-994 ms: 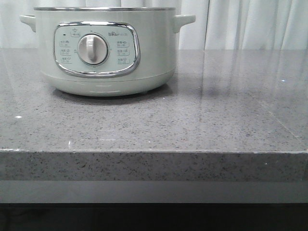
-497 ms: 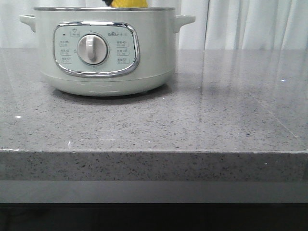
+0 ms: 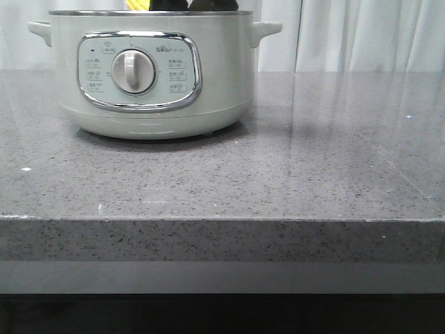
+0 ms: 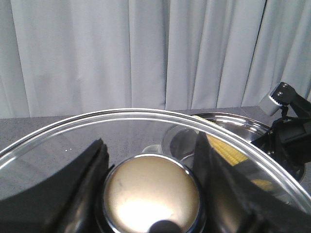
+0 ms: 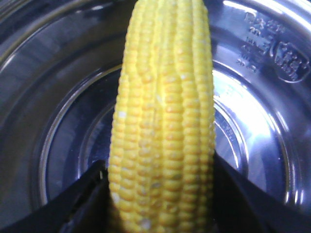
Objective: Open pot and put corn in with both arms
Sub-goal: 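Lower the corn into the cooker and open the right gripper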
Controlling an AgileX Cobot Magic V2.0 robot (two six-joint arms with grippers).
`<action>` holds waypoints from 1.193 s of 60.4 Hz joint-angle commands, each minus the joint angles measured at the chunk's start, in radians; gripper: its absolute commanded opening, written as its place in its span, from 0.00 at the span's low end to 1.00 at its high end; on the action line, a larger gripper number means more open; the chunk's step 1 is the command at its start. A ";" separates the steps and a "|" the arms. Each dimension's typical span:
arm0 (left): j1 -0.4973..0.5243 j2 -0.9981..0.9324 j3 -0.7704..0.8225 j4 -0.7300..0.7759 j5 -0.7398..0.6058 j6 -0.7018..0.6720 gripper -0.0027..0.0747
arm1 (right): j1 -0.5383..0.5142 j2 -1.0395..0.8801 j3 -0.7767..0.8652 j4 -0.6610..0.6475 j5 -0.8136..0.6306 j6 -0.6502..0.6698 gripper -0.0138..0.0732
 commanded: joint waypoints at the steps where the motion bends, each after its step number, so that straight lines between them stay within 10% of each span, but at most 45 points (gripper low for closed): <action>1: 0.001 0.000 -0.038 -0.008 -0.150 -0.003 0.33 | 0.002 -0.057 -0.035 0.004 -0.052 -0.010 0.76; 47: 0.001 0.000 -0.038 -0.008 -0.150 -0.003 0.33 | -0.001 -0.363 -0.024 -0.042 0.195 0.110 0.83; 72: 0.001 0.000 -0.038 -0.008 -0.150 -0.003 0.33 | -0.001 -0.769 0.430 -0.099 0.094 0.156 0.83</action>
